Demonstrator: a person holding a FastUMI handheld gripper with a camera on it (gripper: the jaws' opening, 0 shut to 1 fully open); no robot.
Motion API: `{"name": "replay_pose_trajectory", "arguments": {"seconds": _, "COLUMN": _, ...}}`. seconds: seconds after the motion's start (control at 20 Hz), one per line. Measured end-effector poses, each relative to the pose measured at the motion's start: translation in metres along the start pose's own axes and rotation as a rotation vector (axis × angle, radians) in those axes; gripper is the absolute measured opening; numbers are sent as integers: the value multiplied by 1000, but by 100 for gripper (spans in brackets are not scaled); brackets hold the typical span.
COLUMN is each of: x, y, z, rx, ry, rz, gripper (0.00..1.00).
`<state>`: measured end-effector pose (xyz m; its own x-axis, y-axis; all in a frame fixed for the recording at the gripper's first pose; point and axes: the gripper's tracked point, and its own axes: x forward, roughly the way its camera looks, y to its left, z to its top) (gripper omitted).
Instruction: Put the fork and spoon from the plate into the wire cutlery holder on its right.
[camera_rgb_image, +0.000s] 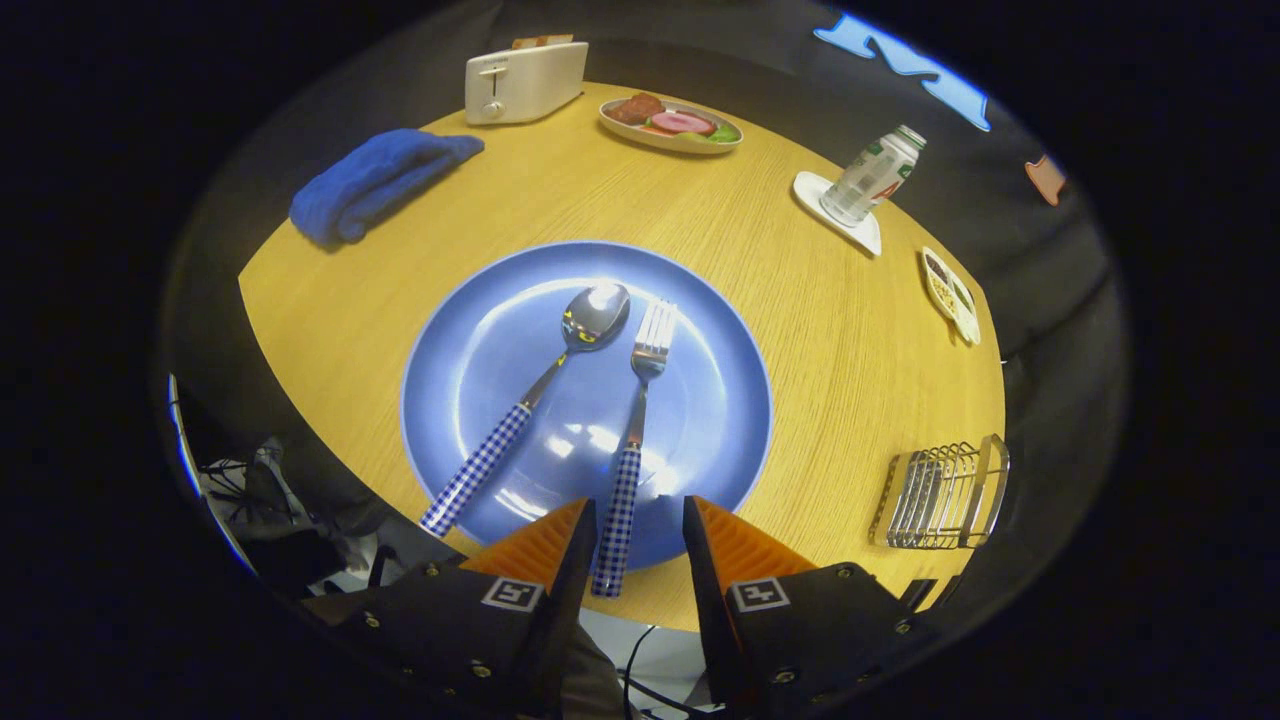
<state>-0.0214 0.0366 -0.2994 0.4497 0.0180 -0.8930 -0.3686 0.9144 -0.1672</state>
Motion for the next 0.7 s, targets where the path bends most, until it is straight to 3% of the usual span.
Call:
{"name": "replay_pose_trajectory", "arguments": {"seconds": 0.1, "x": 11, "y": 0, "z": 10, "rx": -18, "ry": 17, "rz": 10, "gripper": 54}}
{"name": "replay_pose_trajectory", "arguments": {"seconds": 0.2, "x": 2, "y": 4, "z": -2, "rx": -36, "ry": 85, "rz": 49, "gripper": 16}}
{"name": "replay_pose_trajectory", "arguments": {"seconds": 0.35, "x": 10, "y": 3, "z": -6, "rx": -68, "ry": 135, "rz": 71, "gripper": 16}}
{"name": "replay_pose_trajectory", "arguments": {"seconds": 0.4, "x": 11, "y": 1, "z": -7, "rx": -84, "ry": 151, "rz": 78, "gripper": 4}}
{"name": "replay_pose_trajectory", "arguments": {"seconds": 0.7, "x": -11, "y": -16, "z": 7, "rx": -157, "ry": 140, "rz": 77, "gripper": 4}}
